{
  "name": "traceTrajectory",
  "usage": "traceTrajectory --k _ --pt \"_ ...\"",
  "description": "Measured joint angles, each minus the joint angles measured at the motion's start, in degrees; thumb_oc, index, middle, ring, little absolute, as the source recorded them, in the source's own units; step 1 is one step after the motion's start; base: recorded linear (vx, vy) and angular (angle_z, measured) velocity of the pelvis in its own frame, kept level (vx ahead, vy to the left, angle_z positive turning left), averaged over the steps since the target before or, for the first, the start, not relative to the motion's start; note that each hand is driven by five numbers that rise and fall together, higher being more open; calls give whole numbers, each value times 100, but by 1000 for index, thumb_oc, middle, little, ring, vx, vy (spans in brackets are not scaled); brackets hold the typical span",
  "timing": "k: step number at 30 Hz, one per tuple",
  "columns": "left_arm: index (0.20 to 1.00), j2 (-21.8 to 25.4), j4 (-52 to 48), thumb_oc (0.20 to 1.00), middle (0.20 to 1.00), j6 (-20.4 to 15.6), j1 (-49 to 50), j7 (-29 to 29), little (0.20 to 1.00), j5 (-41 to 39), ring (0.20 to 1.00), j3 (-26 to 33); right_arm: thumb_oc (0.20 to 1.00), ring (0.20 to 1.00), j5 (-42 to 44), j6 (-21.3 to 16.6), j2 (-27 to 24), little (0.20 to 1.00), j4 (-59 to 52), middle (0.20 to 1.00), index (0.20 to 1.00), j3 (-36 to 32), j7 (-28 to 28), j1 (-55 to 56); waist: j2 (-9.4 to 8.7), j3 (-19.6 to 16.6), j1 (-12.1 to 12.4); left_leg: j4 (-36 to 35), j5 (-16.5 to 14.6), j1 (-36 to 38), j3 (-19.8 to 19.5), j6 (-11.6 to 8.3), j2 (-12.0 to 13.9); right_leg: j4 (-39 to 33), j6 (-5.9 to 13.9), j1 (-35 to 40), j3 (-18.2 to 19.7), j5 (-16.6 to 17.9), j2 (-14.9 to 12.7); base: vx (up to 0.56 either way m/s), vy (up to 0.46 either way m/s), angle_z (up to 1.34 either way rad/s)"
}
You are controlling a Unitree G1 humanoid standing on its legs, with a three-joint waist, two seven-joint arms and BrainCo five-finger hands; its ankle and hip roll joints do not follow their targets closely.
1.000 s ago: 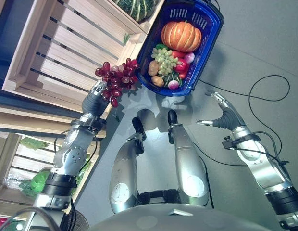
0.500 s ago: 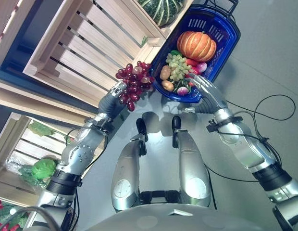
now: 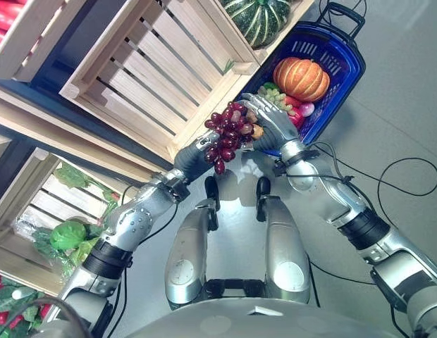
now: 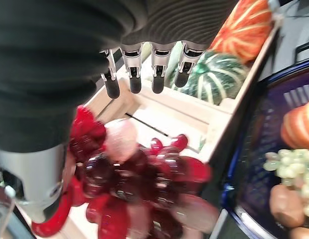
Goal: Pick up fruits and vegetables into the basket
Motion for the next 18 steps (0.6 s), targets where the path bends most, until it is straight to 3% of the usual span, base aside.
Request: traceTrajectory --k 15,16,17,18 --pt "200 24 415 200 200 223 -222 -535 200 1 200 -397 1000 1000 765 -280 66 1000 510 1000 1000 343 310 -210 19 -7 3 -35 66 -35 -156 -5 -40 16 -7 27 -148 -15 -84 -5 -11 5" --pt "200 39 416 200 200 238 -252 -577 200 2 200 -443 636 636 840 -280 59 636 520 636 636 345 416 -238 19 -7 3 -35 71 -40 -175 -7 -44 16 -8 30 -166 -16 -90 0 -33 5" --pt "200 41 417 200 200 238 -260 -594 200 2 200 -445 200 200 862 -280 59 200 523 200 200 346 470 -256 19 -7 3 -35 73 -42 -178 -6 -44 17 -9 30 -170 -16 -91 -2 -41 5" --pt "200 45 420 200 200 233 -268 -627 200 2 200 -441 200 200 904 -279 54 200 536 200 200 350 592 -303 19 -7 2 -34 78 -47 -181 -7 -45 18 -9 30 -179 -16 -91 -3 -22 3"
